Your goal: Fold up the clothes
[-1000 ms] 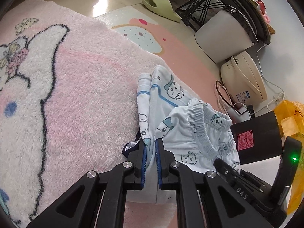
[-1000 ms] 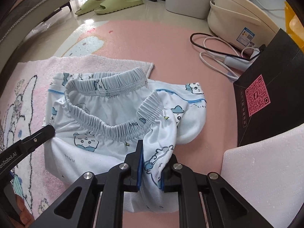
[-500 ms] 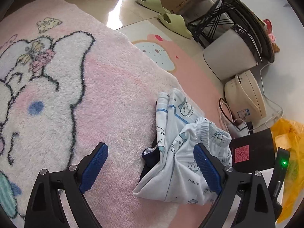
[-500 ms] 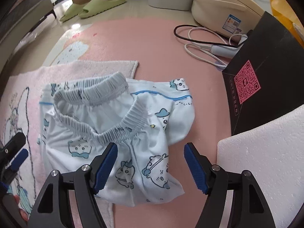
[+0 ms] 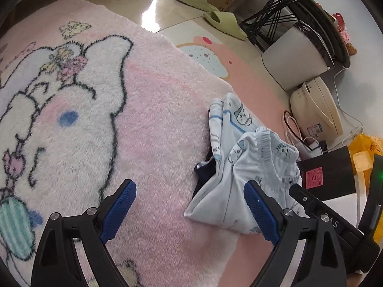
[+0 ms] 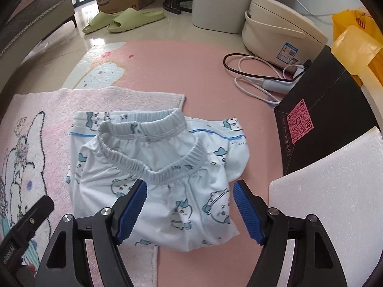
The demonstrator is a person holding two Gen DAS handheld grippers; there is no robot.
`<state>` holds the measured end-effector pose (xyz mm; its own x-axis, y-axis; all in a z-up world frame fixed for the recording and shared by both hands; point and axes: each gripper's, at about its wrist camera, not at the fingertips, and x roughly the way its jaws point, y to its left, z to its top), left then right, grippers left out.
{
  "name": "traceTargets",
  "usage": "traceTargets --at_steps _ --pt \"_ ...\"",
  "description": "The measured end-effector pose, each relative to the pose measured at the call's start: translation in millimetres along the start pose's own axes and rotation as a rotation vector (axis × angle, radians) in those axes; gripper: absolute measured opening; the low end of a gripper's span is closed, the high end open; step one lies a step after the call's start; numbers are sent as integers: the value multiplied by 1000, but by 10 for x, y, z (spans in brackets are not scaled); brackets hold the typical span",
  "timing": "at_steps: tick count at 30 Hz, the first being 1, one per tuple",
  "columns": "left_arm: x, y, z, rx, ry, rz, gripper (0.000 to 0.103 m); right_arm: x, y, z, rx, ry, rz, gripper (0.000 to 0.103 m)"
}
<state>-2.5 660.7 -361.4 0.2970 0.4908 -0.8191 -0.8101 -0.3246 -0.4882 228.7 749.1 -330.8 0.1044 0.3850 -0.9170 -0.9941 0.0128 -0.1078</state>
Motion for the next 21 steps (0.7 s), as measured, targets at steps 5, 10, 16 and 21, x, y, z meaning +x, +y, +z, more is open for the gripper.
traceTargets --at_steps 5,10,16,21 --pt "-177 49 -125 -7 -16 -5 93 -128 113 -95 -14 -16 -3 74" --pt "-406 211 -332 -67 -50 -48 92 -281 223 -229 -55 -45 -12 74" --pt "-681 381 -641 -122 -84 -122 92 -501 274 -444 -58 -73 8 74" --pt "-931 463 -822 -120 -128 -159 92 -722 410 -625 -101 -103 12 75"
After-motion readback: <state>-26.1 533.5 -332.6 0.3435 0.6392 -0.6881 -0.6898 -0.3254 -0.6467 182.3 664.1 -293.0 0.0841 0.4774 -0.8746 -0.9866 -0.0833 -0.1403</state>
